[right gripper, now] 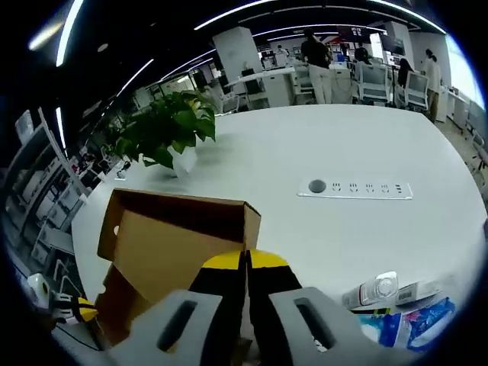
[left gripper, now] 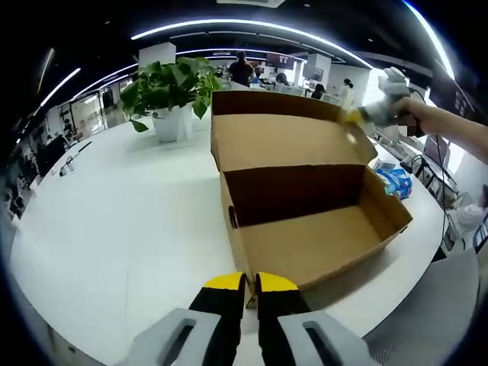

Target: Operate the shoe box by opening the lid, removing the specified soft item, and placing it in the target area until the item is outside and the box remains undamaged.

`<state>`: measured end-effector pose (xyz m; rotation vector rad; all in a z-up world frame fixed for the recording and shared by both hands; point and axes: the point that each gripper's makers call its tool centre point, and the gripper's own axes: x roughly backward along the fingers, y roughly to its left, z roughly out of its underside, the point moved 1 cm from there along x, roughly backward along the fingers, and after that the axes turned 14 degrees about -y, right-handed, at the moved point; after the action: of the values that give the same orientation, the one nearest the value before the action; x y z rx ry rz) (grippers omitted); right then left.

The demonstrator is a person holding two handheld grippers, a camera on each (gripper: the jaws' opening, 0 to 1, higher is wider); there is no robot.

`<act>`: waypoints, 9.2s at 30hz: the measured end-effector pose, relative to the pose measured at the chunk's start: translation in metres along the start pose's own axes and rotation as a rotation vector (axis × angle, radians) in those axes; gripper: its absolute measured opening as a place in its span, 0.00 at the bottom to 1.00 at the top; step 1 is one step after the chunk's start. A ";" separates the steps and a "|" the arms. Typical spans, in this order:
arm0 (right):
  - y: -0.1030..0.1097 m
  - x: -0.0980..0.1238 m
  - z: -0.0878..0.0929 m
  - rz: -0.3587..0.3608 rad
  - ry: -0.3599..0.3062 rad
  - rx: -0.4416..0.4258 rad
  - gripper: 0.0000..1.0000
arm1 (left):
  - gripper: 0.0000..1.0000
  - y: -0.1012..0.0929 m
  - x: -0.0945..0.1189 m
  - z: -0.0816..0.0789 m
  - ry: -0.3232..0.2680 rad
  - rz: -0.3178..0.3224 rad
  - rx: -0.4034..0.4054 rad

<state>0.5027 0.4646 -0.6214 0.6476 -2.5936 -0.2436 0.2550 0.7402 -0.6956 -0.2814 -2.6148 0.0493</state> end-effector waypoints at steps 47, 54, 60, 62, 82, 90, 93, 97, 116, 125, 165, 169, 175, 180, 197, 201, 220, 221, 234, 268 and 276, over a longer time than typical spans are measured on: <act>0.048 0.083 0.002 -0.096 -0.170 0.141 0.00 | 0.06 -0.005 0.000 0.000 -0.008 0.011 -0.002; 0.052 0.093 0.010 -0.093 -0.184 0.166 0.00 | 0.06 -0.005 0.000 -0.001 -0.011 0.007 -0.001; 0.054 0.102 0.021 -0.085 -0.198 0.177 0.00 | 0.06 -0.004 0.000 -0.001 -0.014 0.008 0.006; 0.055 0.106 0.025 -0.085 -0.202 0.185 0.00 | 0.06 -0.004 0.000 -0.001 -0.014 0.009 0.007; 0.056 0.124 0.055 -0.063 -0.215 0.184 0.00 | 0.06 -0.004 0.001 0.000 -0.021 0.011 0.015; 0.056 0.130 0.069 -0.054 -0.212 0.164 0.01 | 0.07 -0.004 0.002 0.000 -0.022 0.030 0.014; 0.056 0.131 0.075 -0.054 -0.209 0.173 0.02 | 0.08 -0.004 0.003 -0.002 -0.031 0.033 -0.001; 0.055 0.133 0.081 -0.056 -0.207 0.184 0.02 | 0.16 -0.003 0.003 -0.014 -0.075 0.029 0.002; 0.056 0.140 0.114 -0.133 -0.181 0.302 0.08 | 0.28 -0.008 0.017 -0.032 -0.154 0.043 -0.091; 0.057 0.144 0.127 -0.168 -0.167 0.337 0.11 | 0.30 -0.015 0.020 -0.028 -0.148 0.063 -0.125; 0.063 0.149 0.179 -0.270 -0.057 0.447 0.19 | 0.30 -0.023 0.015 0.009 -0.043 0.109 -0.175; 0.063 0.148 0.183 -0.266 -0.045 0.429 0.19 | 0.30 -0.023 0.013 0.014 -0.039 0.106 -0.166; 0.067 0.152 0.174 -0.271 -0.055 0.398 0.21 | 0.30 -0.023 0.019 0.010 -0.061 0.098 -0.147; 0.069 0.150 0.160 -0.274 -0.071 0.394 0.21 | 0.30 -0.021 0.019 0.002 -0.095 0.093 -0.126; 0.062 0.144 0.177 -0.245 -0.014 0.336 0.18 | 0.25 -0.019 0.006 0.009 -0.049 0.091 -0.151; 0.061 0.141 0.179 -0.246 -0.003 0.332 0.17 | 0.25 -0.017 0.001 0.006 -0.042 0.093 -0.161; 0.050 0.118 0.164 -0.208 -0.028 0.286 0.18 | 0.25 -0.007 -0.032 -0.013 -0.018 0.114 -0.206; 0.049 0.116 0.163 -0.207 -0.029 0.285 0.18 | 0.25 -0.006 -0.034 -0.014 -0.019 0.116 -0.211; 0.037 0.097 0.151 -0.172 -0.036 0.268 0.18 | 0.25 -0.001 -0.063 -0.031 -0.017 0.138 -0.237; 0.021 0.079 0.137 -0.128 -0.057 0.246 0.31 | 0.30 -0.002 -0.093 -0.046 -0.020 0.129 -0.189; 0.010 0.095 0.133 -0.121 -0.080 0.271 0.35 | 0.40 -0.009 -0.080 -0.049 -0.061 0.114 -0.166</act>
<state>0.3615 0.4349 -0.6991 0.9086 -2.6919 0.0477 0.3449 0.7137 -0.6906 -0.4946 -2.6649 -0.1231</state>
